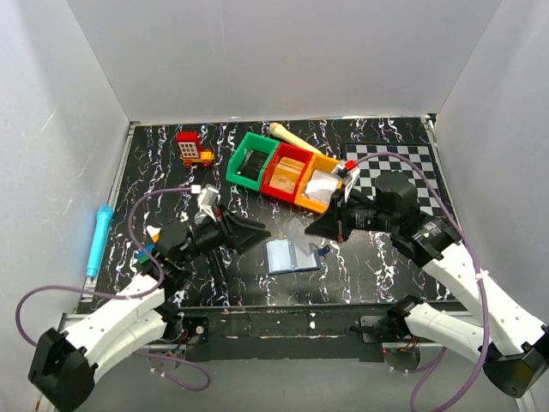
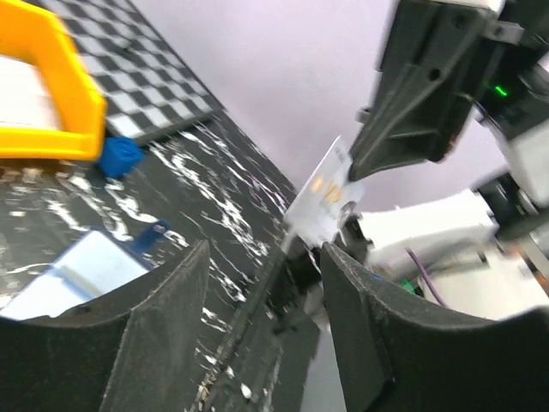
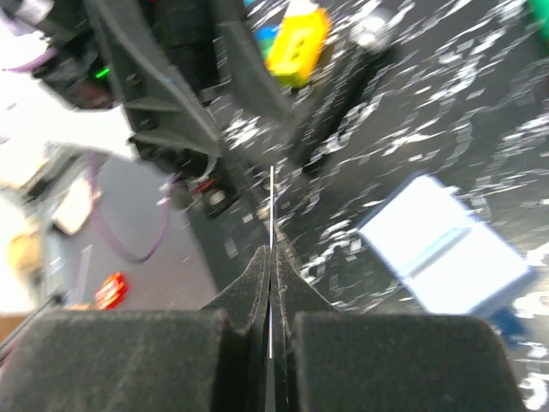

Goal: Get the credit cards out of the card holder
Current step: Place the credit card in the storage box.

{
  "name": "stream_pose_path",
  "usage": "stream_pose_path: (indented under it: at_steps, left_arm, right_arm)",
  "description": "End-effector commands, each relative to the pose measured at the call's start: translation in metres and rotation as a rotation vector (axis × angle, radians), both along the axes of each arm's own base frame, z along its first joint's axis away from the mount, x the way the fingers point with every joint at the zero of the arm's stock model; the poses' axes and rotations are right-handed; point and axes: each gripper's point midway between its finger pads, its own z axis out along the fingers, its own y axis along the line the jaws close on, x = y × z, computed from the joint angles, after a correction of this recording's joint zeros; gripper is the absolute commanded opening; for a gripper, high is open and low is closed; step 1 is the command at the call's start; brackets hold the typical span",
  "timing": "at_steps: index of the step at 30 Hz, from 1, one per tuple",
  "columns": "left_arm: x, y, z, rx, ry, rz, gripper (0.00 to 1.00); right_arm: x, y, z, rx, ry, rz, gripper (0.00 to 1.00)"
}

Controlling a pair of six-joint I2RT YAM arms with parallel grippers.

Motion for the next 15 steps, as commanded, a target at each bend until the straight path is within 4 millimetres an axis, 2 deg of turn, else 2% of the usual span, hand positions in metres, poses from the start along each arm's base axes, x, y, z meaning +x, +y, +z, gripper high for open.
stream_pose_path:
  at_steps: [1,3,5,7,10,12,15]
  left_arm:
    - [0.044,0.043,-0.025,0.130,0.114,0.358,0.52]
    - [0.045,0.053,-0.025,0.117,0.106,0.406,0.49]
    - [0.046,0.059,-0.025,0.099,0.097,0.440,0.46]
    - [0.048,0.061,-0.026,0.085,0.102,0.458,0.43]
    - [0.049,0.056,-0.030,0.087,0.117,0.437,0.41]
    - [0.049,0.052,-0.031,0.102,0.120,0.419,0.41]
    - [0.049,0.052,-0.036,0.134,0.128,0.412,0.41]
  right_arm:
    - [0.063,-0.030,0.010,-0.160,-0.240,-0.301,0.01]
    - [0.083,-0.034,0.013,-0.183,-0.411,-0.314,0.01]
    - [0.087,-0.026,0.018,-0.167,-0.610,-0.218,0.01]
    - [0.098,-0.025,0.021,-0.184,-0.717,-0.212,0.01]
    - [0.122,-0.030,0.012,-0.267,-0.663,-0.168,0.01]
    - [0.144,-0.037,-0.008,-0.338,-0.634,-0.155,0.01]
    - [0.172,-0.047,-0.026,-0.369,-0.640,-0.159,0.01]
